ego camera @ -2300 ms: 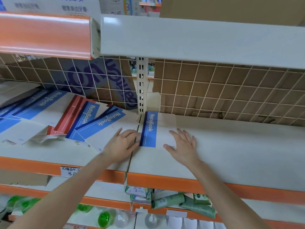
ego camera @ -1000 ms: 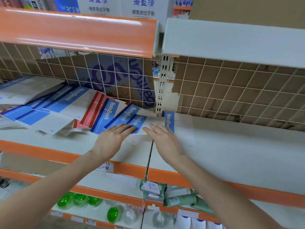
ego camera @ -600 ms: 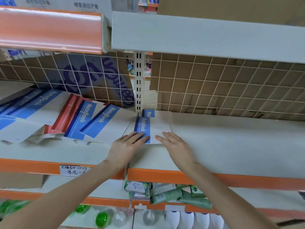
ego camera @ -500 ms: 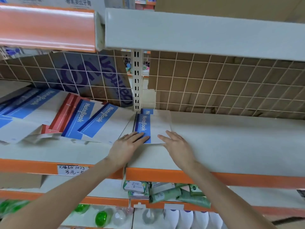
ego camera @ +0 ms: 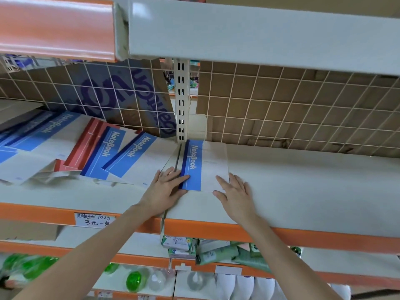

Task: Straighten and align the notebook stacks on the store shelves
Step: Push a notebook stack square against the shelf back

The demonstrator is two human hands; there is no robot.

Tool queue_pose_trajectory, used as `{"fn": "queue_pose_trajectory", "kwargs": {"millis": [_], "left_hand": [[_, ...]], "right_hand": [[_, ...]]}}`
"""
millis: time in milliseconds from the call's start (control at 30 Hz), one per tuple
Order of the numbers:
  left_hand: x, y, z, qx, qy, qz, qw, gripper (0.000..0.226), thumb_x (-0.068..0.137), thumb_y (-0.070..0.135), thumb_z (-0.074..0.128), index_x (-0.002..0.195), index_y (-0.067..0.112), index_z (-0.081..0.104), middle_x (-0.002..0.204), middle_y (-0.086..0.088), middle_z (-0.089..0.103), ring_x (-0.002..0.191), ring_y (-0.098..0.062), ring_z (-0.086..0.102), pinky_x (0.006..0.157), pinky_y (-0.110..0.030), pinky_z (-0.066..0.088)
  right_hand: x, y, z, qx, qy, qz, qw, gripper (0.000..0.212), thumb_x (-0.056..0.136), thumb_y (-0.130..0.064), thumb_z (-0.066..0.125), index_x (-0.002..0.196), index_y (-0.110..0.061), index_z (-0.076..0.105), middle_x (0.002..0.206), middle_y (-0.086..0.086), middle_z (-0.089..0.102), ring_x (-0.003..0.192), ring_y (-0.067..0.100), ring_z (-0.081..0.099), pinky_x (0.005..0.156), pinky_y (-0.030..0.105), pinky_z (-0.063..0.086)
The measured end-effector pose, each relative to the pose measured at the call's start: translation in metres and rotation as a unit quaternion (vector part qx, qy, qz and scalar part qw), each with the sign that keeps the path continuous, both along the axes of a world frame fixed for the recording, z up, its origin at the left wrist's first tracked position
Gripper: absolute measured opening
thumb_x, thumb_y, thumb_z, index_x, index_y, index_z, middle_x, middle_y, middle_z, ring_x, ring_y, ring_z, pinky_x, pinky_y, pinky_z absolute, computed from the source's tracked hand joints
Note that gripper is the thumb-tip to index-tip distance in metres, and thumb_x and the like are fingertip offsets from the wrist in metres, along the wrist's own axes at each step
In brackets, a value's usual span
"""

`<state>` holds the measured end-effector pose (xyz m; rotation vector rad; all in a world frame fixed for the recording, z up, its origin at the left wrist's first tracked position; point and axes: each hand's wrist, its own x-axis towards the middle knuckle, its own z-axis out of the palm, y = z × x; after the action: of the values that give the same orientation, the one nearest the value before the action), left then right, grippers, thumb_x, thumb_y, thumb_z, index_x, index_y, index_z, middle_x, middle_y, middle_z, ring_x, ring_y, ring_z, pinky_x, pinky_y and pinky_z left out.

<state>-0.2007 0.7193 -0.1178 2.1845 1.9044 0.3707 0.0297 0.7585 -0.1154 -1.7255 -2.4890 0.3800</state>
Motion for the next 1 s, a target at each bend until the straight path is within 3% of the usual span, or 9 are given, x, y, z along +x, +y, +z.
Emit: {"fn": "queue_pose_trajectory", "kwargs": {"millis": [467, 700, 867, 1000], "left_hand": [[0.007, 0.015, -0.001, 0.045, -0.022, 0.043, 0.998, 0.045, 0.095, 0.039, 0.048, 0.139, 0.032, 0.042, 0.150, 0.006, 0.032, 0.144, -0.014, 0.011, 0.115, -0.035, -0.007], [0.014, 0.012, 0.005, 0.007, -0.027, 0.065, 0.997, 0.047, 0.095, 0.037, 0.047, 0.141, 0.031, 0.039, 0.150, 0.007, 0.032, 0.144, -0.012, 0.011, 0.115, -0.037, -0.008], [0.008, -0.007, 0.015, 0.026, 0.040, 0.064, 0.997, 0.053, 0.096, 0.046, 0.041, 0.145, 0.030, 0.029, 0.153, 0.005, 0.025, 0.145, -0.015, 0.007, 0.117, -0.042, -0.004], [-0.025, -0.029, 0.028, 0.015, 0.117, 0.105, 0.987, 0.056, 0.096, 0.049, 0.035, 0.148, 0.031, 0.021, 0.157, 0.003, 0.017, 0.146, -0.017, 0.005, 0.116, -0.043, -0.004]], "right_hand": [[0.001, 0.022, -0.004, 0.023, -0.042, 0.018, 0.999, 0.052, 0.100, -0.047, 0.028, 0.149, -0.032, 0.020, 0.157, 0.004, 0.015, 0.145, 0.018, 0.003, 0.114, 0.044, 0.000], [0.006, 0.031, 0.003, 0.005, -0.058, 0.047, 0.997, 0.053, 0.098, -0.050, 0.032, 0.148, -0.035, 0.022, 0.152, 0.004, 0.020, 0.144, 0.020, 0.005, 0.114, 0.048, 0.001], [-0.007, 0.027, 0.020, 0.000, -0.030, 0.027, 0.999, 0.055, 0.098, -0.052, 0.032, 0.148, -0.034, 0.021, 0.157, 0.004, 0.007, 0.145, 0.025, -0.003, 0.114, 0.048, -0.002], [-0.048, 0.012, 0.030, 0.036, -0.005, 0.108, 0.993, 0.060, 0.098, -0.052, 0.033, 0.151, -0.029, 0.016, 0.159, 0.005, 0.004, 0.146, 0.023, -0.003, 0.114, 0.046, 0.000]]}}
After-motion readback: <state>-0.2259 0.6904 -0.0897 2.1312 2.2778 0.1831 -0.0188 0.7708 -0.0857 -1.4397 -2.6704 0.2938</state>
